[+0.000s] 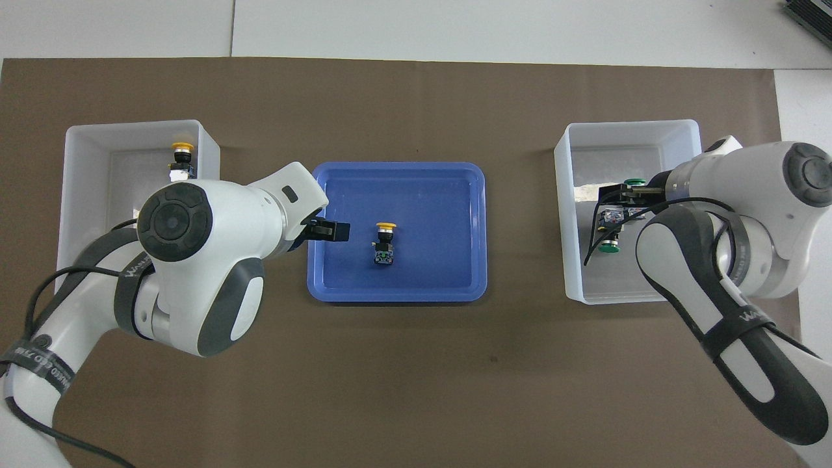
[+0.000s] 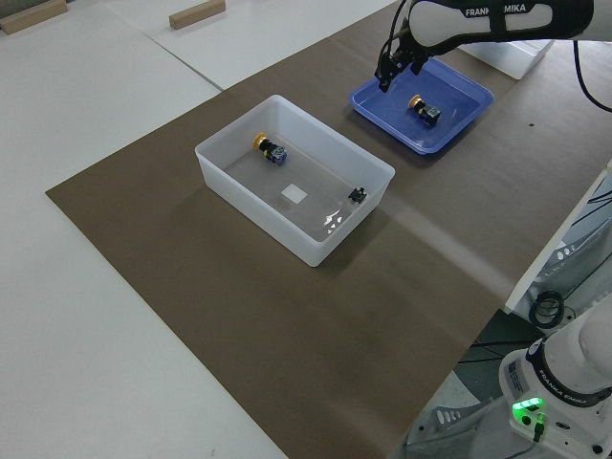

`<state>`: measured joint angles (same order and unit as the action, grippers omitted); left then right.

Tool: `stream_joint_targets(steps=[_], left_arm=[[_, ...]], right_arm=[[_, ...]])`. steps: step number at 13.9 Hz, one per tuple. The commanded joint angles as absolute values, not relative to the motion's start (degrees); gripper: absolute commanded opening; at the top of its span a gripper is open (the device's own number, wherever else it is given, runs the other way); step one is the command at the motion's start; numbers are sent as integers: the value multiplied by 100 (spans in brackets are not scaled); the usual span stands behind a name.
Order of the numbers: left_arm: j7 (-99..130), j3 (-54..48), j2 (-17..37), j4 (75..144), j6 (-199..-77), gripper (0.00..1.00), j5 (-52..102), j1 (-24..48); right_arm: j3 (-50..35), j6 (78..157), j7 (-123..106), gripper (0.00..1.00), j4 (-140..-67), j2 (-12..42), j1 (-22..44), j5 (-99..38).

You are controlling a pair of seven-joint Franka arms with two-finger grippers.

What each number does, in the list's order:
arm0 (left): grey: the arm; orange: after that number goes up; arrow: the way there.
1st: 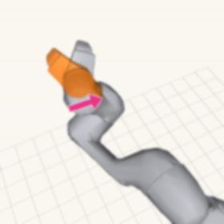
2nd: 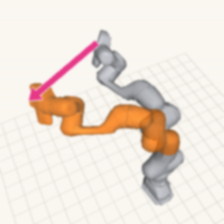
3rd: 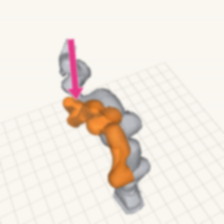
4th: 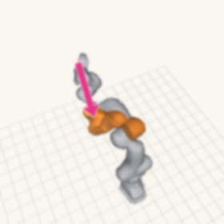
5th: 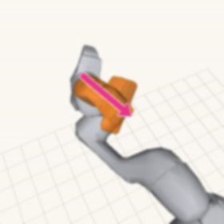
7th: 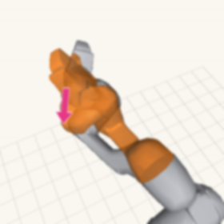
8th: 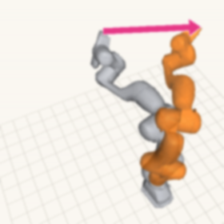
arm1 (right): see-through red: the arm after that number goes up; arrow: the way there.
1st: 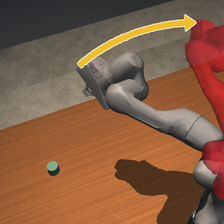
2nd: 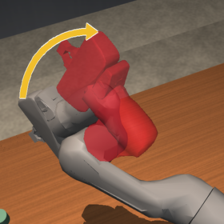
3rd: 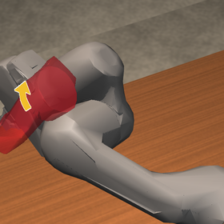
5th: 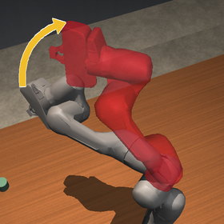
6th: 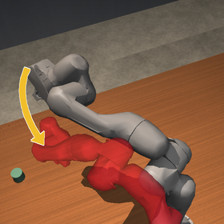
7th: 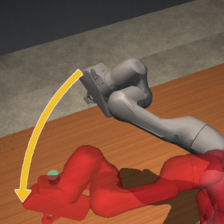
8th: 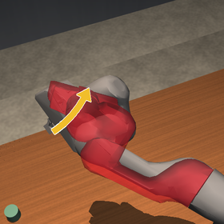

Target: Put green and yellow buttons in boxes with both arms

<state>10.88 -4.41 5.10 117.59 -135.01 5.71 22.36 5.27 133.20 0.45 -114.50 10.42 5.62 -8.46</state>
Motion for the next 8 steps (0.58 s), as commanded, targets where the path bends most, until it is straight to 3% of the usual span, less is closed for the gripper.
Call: stream_joint_targets(steps=[1,8], left_arm=[[1519,-360,1017,11777,-14156,100,492,2696],[2101,-360,1793,11768,-15082,100,510,3305]], right_arm=[[501,12624,473,100,-10936,783,466,-197],[536,10270,483,100,-9679,123,396,-9]])
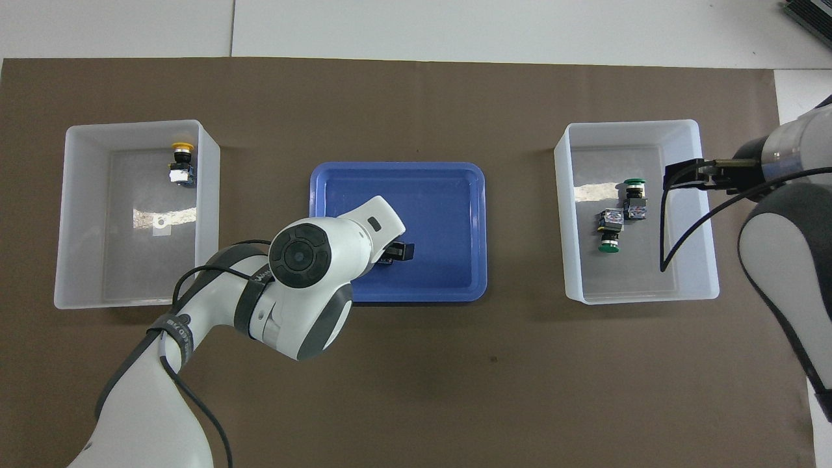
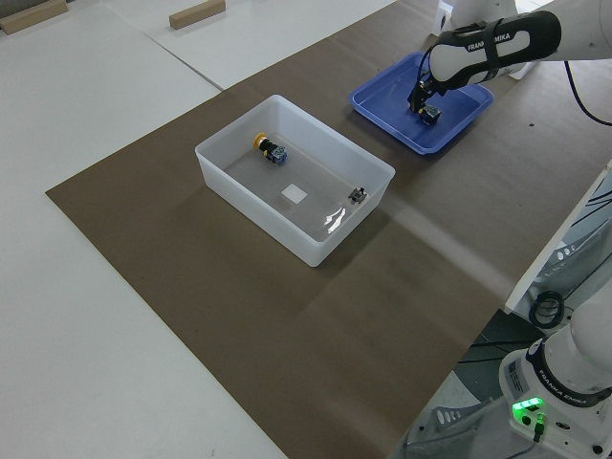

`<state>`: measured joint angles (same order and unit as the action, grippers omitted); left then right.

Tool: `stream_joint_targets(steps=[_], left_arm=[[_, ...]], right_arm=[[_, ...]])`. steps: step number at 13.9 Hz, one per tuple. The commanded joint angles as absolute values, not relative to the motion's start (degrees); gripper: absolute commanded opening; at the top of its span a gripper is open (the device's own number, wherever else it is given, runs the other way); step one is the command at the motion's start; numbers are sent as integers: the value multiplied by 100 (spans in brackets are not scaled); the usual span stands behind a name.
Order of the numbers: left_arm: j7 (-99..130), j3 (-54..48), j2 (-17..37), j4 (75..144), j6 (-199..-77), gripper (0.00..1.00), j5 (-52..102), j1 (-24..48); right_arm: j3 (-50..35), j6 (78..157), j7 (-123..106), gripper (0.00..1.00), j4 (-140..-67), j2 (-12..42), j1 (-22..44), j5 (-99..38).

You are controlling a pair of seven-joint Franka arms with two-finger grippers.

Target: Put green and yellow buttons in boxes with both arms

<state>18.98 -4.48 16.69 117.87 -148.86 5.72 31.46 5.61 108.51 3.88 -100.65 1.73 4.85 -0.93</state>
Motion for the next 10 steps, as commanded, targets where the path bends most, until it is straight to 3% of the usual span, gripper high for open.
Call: stream_joint_targets(steps=[1,2,4,5,6,10], left_arm=[[2109,-360,1793,11786,-15091,100,510,3313],[2109,-360,1793,11838,-15082,100,510,3313],[2118,-360,1775,11865,-14890,39,510,3278],[2127,-352,1749,11874,-14741,14,510,3287],[2127,-352,1732,11865,-14583,0,510,3296],[2057,-316,1171,11804,-14179,0,510,2938]], right_arm=[[545,9883,475,100,-9433,123,387,0],[545,9522,440,100,-9204,123,335,0],[536,9116,361,100,-8957,36,272,9],[536,9045,369,100,-8956,-26,290,35],[510,9044,378,100,-8982,-79,316,131],[501,9053,484,100,-9202,-220,272,62]])
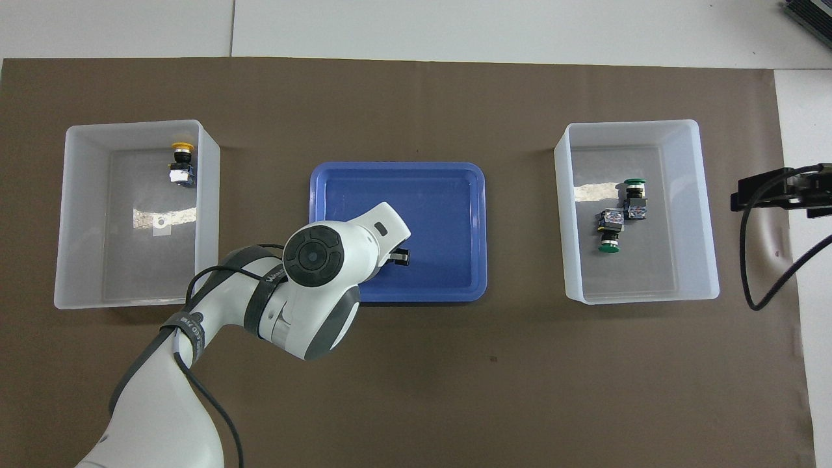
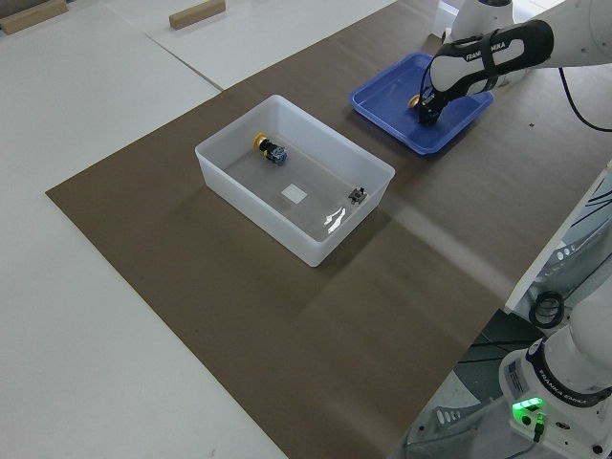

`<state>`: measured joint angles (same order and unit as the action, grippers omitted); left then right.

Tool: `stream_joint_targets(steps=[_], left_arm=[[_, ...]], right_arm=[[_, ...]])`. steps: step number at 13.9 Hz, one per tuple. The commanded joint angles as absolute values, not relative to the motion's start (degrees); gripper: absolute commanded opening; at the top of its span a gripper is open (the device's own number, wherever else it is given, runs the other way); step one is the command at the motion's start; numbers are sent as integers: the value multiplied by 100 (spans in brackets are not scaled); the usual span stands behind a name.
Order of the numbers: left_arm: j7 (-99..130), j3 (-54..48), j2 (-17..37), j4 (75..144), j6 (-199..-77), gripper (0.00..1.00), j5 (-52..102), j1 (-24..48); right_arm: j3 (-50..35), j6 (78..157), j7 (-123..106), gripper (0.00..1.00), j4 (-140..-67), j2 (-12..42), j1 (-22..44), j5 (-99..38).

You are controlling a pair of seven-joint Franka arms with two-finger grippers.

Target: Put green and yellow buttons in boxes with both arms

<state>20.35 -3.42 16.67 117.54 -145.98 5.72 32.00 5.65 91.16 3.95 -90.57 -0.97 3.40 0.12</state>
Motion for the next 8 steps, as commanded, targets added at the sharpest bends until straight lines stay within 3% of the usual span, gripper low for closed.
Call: stream_joint_targets(steps=[1,4,8], left_arm=[[2013,-325,960,11778,-13916,0,510,2744],[1645,-316,537,11672,-13387,0,501,2182],[1336,-308,518,11067,-12587,0,492,1225]], right_arm=[[501,9053,483,100,-9202,-220,325,62],[466,9018,475,100,-9193,-220,352,62],[466,9000,483,100,-9184,-220,352,53]])
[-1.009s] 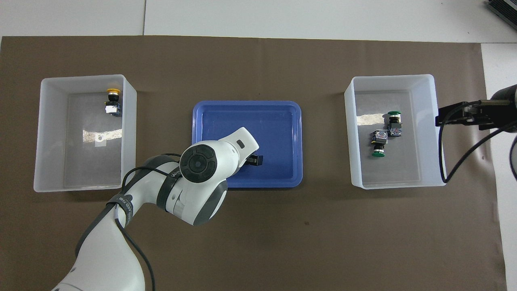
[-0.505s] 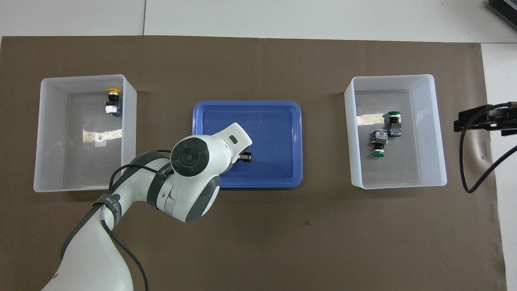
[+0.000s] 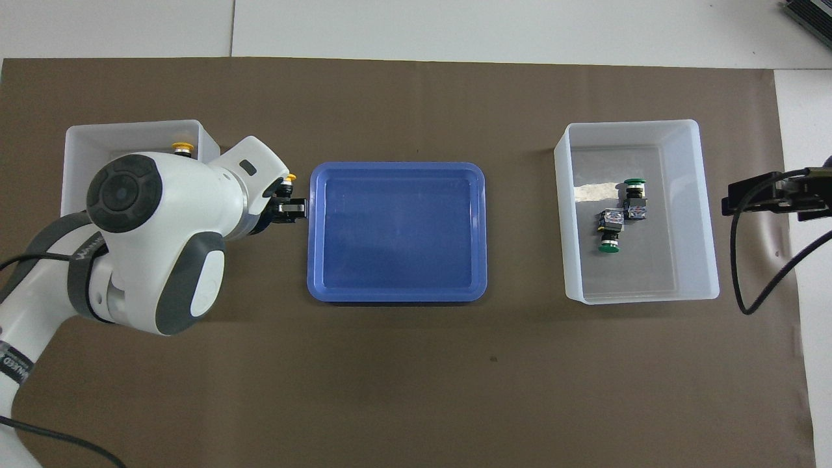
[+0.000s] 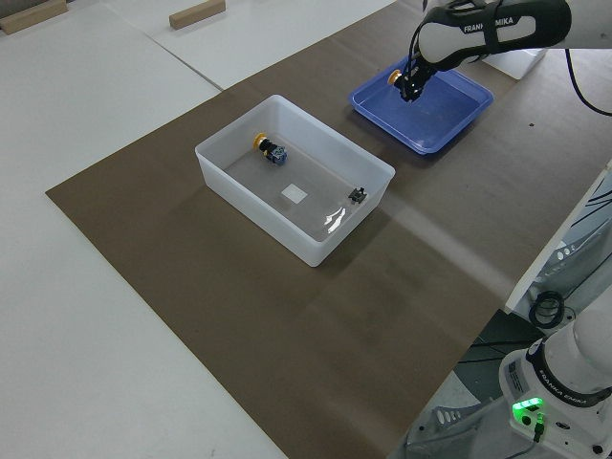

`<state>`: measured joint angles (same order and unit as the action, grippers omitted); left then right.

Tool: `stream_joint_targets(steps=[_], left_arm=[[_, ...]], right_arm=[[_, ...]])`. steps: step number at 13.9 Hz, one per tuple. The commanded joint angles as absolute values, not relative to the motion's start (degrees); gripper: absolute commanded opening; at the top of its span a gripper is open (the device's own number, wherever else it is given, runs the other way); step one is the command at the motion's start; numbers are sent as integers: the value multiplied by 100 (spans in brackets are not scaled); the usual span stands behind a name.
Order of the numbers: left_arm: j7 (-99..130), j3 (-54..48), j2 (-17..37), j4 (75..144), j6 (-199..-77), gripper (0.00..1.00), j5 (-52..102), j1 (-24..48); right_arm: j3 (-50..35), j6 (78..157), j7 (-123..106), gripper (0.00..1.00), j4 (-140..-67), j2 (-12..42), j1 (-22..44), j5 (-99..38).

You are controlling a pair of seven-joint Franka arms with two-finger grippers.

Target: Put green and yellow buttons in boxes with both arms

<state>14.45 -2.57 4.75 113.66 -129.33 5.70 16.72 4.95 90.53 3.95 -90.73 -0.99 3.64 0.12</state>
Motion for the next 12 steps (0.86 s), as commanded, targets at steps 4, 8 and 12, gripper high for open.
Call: stream_joint_targets(steps=[4,8,12], left_arm=[[775,-308,580,11074,-12945,0,492,503],[441,-316,606,11425,-13717,0,492,-95],[-139,-308,1167,11408,-14228,0,492,-413]], right_arm=[[168,9009,483,100,-9185,-220,36,61],[176,9026,483,100,-9193,-220,79,62],[167,9026,466,100,-9185,-220,70,53]])
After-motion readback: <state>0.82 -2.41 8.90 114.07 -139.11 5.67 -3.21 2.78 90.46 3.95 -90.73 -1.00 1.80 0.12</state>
